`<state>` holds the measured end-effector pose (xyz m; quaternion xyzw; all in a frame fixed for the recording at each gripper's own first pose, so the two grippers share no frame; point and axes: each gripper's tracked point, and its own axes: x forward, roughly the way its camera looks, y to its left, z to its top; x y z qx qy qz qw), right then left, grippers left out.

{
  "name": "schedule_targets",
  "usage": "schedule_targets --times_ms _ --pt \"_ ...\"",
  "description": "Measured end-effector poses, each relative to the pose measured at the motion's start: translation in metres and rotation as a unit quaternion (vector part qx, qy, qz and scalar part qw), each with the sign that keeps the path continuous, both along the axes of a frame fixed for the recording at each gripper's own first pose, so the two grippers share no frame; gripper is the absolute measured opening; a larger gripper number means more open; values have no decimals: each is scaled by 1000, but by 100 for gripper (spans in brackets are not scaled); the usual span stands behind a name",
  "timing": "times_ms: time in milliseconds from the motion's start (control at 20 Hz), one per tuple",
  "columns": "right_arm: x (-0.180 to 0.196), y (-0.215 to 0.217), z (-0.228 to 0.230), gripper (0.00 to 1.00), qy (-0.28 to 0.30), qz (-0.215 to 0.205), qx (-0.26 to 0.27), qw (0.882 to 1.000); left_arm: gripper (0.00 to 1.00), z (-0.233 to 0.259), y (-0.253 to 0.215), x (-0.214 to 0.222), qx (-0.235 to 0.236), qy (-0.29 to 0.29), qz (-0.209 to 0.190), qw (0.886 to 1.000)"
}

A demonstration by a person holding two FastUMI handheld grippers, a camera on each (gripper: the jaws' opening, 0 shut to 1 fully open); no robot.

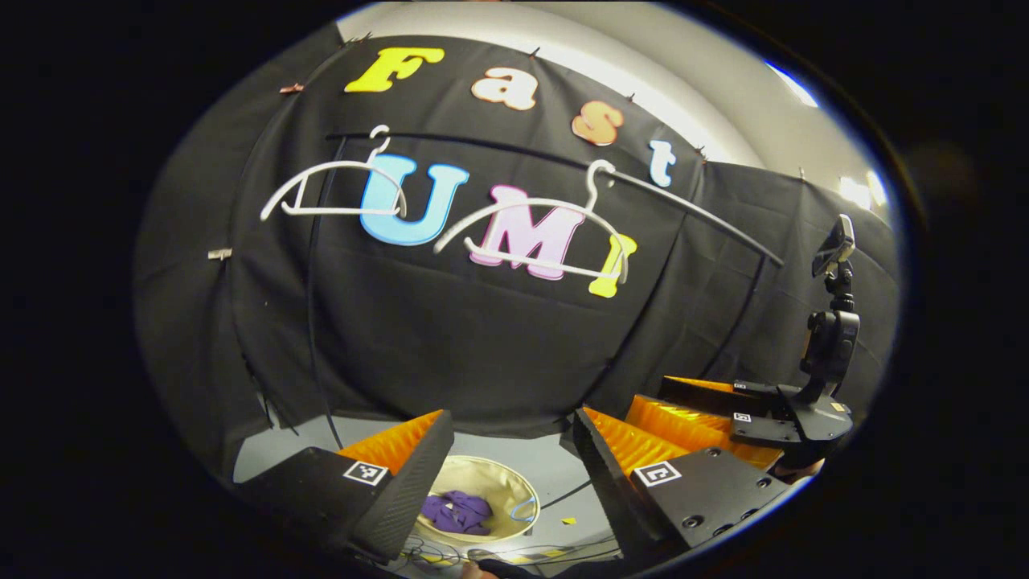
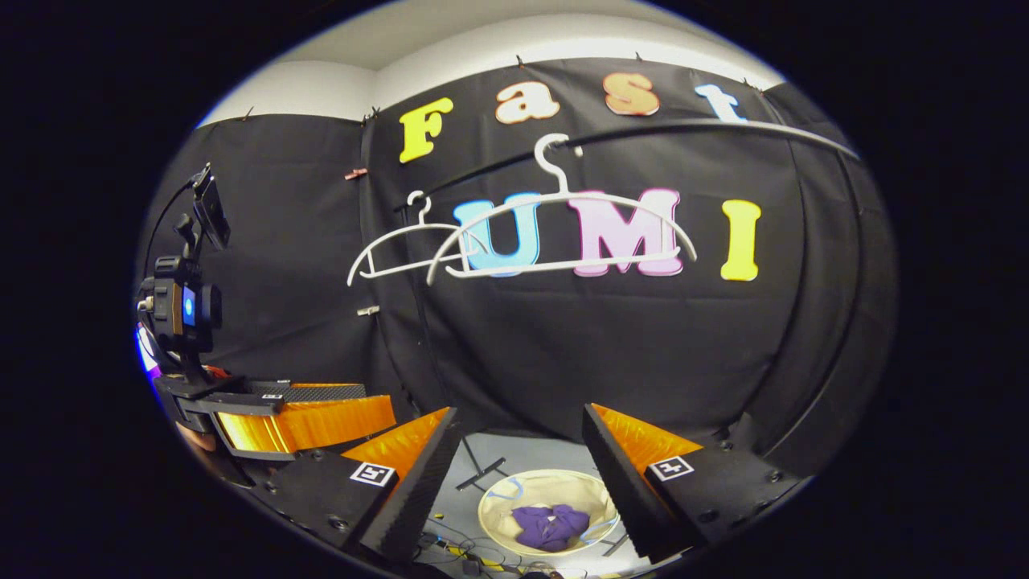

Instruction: Grasp the clothes on the hanger with both hands and then place them into the laundry hamper below.

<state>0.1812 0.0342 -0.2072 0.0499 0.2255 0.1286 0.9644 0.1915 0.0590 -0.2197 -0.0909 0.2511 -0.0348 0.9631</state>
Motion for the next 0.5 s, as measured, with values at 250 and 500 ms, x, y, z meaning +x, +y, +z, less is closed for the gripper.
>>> schedule_targets --times_ms 250,500 --pt "-57 13 56 98 -63 -27 -5 998 95 55 -11 -54 7 -60 -33 998" --pt "-104 29 101 98 -132 -36 -7 991 95 103 -9 -92 42 -128 -36 990"
